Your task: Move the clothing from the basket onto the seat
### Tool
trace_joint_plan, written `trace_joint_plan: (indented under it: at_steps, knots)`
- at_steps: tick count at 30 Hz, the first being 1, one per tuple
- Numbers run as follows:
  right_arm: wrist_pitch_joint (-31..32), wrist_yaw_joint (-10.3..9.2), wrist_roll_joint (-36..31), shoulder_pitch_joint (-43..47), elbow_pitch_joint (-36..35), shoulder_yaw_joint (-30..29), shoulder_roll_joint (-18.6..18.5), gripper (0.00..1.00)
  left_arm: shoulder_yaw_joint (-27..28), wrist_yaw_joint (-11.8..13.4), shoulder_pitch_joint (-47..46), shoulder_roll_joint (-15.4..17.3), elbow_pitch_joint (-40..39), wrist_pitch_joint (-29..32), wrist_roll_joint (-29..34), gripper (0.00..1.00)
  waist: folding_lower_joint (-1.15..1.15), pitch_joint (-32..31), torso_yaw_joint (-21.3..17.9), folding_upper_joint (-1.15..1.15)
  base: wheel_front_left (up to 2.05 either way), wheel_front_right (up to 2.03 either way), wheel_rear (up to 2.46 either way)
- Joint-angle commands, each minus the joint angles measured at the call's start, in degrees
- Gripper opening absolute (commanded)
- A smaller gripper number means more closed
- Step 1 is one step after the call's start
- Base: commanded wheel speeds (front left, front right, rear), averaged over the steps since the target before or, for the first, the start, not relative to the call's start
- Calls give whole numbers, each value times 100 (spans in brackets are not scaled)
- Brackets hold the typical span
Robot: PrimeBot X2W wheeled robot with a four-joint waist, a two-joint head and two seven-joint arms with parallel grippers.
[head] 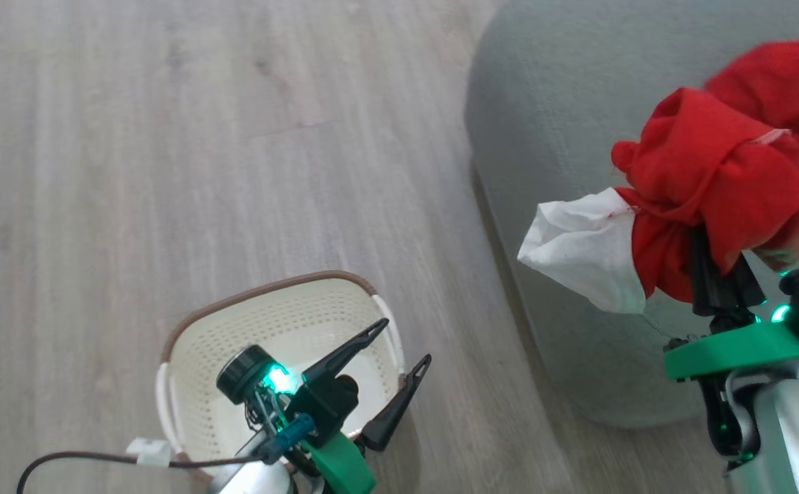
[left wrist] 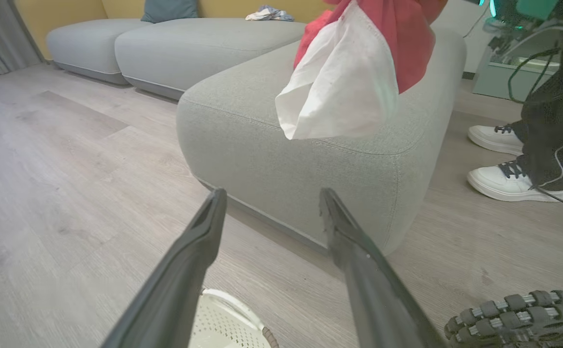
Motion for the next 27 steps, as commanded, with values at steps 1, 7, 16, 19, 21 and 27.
trace_joint_plan:
  at_steps: [1, 7, 16, 19, 21, 27]
  knots:
    - [-38, -1, -16, -221, -241, 68, -2, 0, 151, -5, -264, 22, -213, -28, 47, 100, 0, 88, -203, 0, 0, 0, 0]
    - [-38, -1, -15, -248, -353, -83, 97, 0, 89, -5, -396, 99, -273, -28, 108, 100, 0, 292, -767, 0, 0, 0, 0]
    - [-38, -1, -37, -235, -448, -245, 248, 0, 48, -5, -525, 224, -429, -28, 123, 100, 0, 508, -1661, 0, 0, 0, 0]
    - [-38, -1, -29, -209, -474, -282, 290, 0, 32, -5, -560, 241, -490, -28, 130, 100, 0, 568, -1893, 0, 0, 0, 0]
    - [-38, -1, -25, -138, -522, -407, 322, 0, -72, -5, -635, 234, -511, -28, 124, 100, 0, 615, -1930, 0, 0, 0, 0]
    - [-38, -1, -24, 76, -682, -713, 434, 0, -322, -5, -844, 198, -487, -28, 41, 100, 0, 707, -1988, 0, 0, 0, 0]
